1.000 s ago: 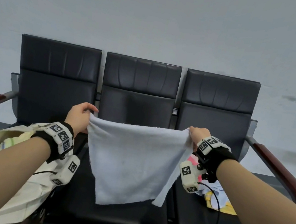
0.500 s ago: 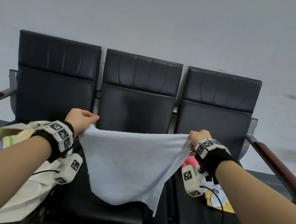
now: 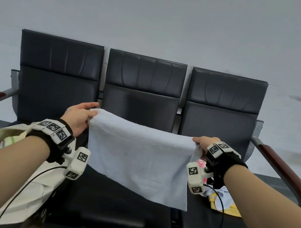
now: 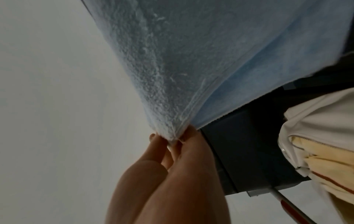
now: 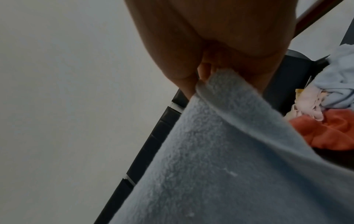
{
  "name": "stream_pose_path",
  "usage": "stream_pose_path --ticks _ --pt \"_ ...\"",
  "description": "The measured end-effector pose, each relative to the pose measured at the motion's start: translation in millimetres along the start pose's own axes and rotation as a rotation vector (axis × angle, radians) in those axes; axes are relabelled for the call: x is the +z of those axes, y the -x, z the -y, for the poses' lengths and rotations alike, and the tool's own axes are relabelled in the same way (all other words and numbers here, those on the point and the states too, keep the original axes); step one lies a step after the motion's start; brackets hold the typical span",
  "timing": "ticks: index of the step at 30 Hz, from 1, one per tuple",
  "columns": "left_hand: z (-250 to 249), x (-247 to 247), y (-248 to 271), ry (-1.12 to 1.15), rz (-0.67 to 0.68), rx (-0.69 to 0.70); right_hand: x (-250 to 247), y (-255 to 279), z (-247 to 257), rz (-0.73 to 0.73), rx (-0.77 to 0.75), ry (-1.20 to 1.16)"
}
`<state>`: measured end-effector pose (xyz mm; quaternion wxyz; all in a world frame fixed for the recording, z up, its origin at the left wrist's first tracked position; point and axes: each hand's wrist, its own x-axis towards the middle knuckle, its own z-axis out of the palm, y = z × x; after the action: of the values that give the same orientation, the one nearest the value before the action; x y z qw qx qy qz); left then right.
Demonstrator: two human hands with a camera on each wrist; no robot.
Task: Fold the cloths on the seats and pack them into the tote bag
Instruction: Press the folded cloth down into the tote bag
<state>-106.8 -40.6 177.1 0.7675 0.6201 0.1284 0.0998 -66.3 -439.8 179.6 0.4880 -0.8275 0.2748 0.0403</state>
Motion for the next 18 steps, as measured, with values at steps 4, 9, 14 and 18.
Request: stream_pose_path --ticks 4,9,14,18 --pt "4 2 -1 -0.365 -0.103 0.235 8 -75 -22 -0.018 -0.006 -0.060" --pt "-8 3 6 -0.673 -0.136 0.359 -3 5 -6 0.008 0.003 -0.205" --pt "-15 1 15 -0.658 -0.119 0.351 -8 19 -6 -0.005 -0.040 -0.223" --pt "-16 -2 19 -0.738 -0.127 0.351 -12 1 -16 0.002 -0.063 -0.219"
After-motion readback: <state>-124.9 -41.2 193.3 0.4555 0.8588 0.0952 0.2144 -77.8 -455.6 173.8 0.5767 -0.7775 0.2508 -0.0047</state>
